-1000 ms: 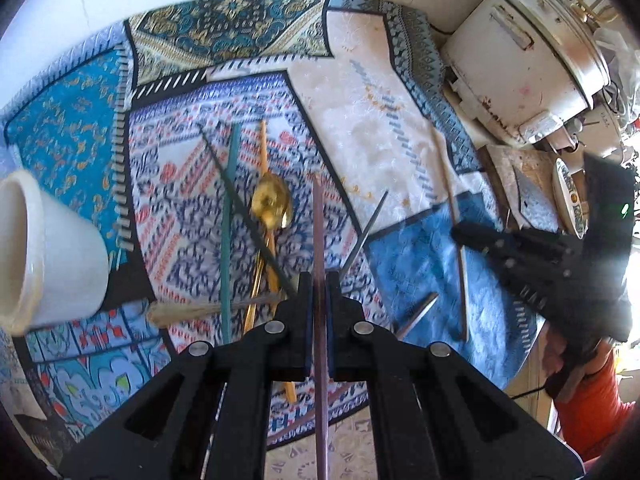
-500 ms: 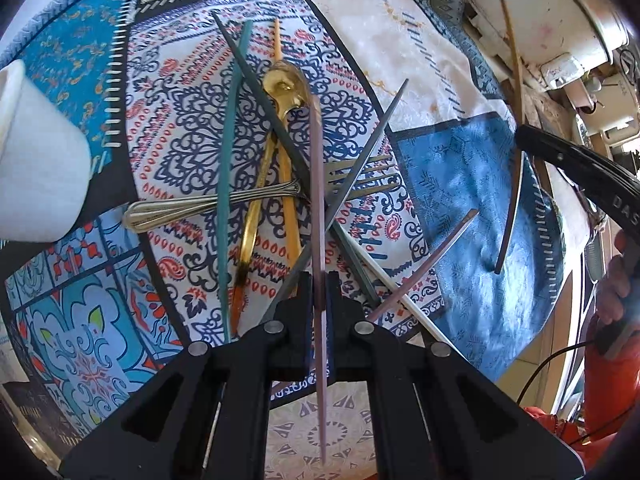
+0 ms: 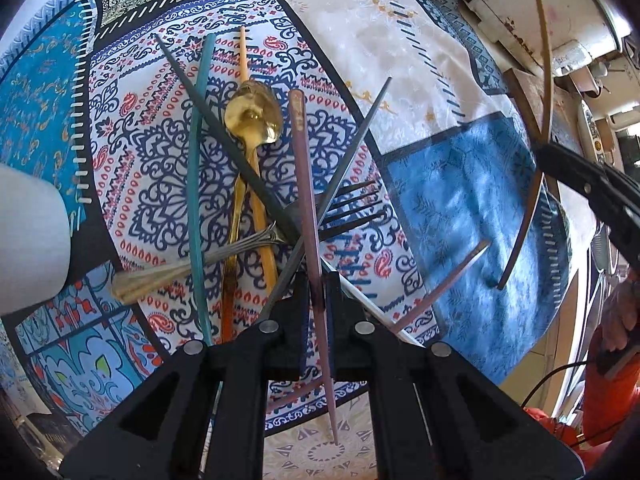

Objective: Organize utensils
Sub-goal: 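Lift both held chopsticks and carry them toward the white cup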

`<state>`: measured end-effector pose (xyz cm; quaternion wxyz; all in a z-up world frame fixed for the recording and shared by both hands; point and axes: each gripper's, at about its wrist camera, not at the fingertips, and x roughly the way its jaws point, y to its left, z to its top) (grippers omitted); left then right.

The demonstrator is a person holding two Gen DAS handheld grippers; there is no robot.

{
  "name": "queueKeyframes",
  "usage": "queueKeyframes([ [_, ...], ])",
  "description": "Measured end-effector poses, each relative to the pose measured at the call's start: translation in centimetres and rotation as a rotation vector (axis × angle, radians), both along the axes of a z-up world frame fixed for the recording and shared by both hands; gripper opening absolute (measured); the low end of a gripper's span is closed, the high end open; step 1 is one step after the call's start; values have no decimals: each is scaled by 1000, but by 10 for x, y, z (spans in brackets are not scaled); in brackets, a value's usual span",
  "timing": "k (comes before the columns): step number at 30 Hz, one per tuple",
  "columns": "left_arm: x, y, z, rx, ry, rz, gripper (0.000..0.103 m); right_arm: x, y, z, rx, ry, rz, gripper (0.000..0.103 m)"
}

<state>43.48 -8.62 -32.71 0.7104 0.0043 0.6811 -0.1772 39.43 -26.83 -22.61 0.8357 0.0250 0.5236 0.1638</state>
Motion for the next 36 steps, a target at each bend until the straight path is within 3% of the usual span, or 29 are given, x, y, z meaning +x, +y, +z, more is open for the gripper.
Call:
queueKeyframes([
  [10, 31, -1, 1, -10, 22, 24, 12, -1, 5, 2, -3, -3, 12, 6],
  [12, 33, 3, 2, -12, 11, 29, 5, -2, 7, 3, -5, -6, 17, 6],
  [17, 28, 14, 12, -7, -38, 41, 4, -4, 10, 9, 3, -23, 26, 6],
  [24, 10, 39, 50, -30, -171, 95, 4, -6, 15, 31, 18, -80, 39, 6],
  [36, -31, 97, 126, -38, -434, 285, 4, -4, 53, 68, 42, -191, 142, 6],
])
